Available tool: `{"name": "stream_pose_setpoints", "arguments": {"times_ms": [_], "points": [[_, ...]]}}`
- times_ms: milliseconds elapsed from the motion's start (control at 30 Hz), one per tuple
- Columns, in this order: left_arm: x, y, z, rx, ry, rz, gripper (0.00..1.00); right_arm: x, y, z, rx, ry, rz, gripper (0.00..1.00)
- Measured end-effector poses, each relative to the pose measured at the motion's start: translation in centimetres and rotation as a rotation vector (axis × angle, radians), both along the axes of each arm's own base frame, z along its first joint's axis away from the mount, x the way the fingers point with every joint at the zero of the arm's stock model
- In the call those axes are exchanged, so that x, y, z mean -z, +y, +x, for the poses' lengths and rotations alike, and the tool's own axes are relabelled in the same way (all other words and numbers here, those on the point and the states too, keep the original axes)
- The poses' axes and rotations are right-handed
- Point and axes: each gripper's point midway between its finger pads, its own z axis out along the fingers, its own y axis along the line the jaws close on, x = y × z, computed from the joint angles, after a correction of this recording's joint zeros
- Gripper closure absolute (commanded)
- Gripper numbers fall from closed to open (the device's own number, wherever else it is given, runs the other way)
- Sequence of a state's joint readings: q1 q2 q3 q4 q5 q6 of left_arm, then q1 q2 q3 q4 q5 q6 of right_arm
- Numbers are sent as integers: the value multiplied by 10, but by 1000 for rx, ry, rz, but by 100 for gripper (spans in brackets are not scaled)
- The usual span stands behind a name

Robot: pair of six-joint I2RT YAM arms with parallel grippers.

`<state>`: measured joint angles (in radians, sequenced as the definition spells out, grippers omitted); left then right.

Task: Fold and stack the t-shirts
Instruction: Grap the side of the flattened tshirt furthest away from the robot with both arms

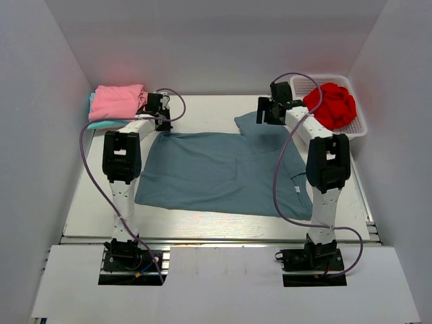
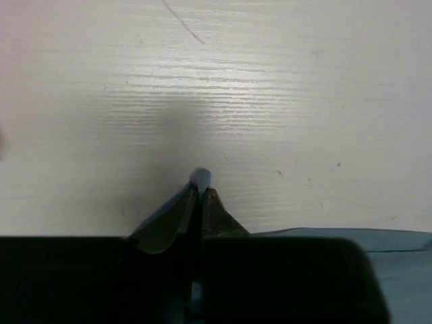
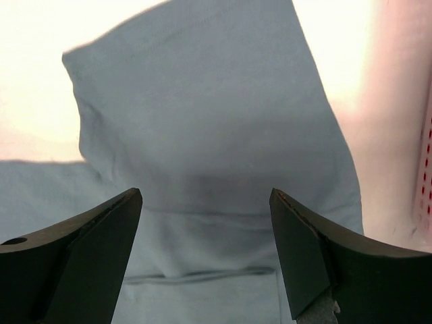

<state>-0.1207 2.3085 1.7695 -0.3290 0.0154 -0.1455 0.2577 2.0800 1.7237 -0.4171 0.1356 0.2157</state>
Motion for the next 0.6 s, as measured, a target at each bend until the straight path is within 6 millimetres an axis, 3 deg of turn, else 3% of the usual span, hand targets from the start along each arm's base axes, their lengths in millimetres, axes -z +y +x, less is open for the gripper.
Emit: {"name": "stream_pose_setpoints", "arguments": {"times_ms": [100,333,600], "points": [[1,0,0,8,-7,3,100,0,2,17,8,-15,-1,18],[0,7,-5,-14,-17,36,100,3,5,51,26,-51,-10,12],[-4,13,-21,-41,-20,41,100,37,0,95,36,-112,-59,10]]}}
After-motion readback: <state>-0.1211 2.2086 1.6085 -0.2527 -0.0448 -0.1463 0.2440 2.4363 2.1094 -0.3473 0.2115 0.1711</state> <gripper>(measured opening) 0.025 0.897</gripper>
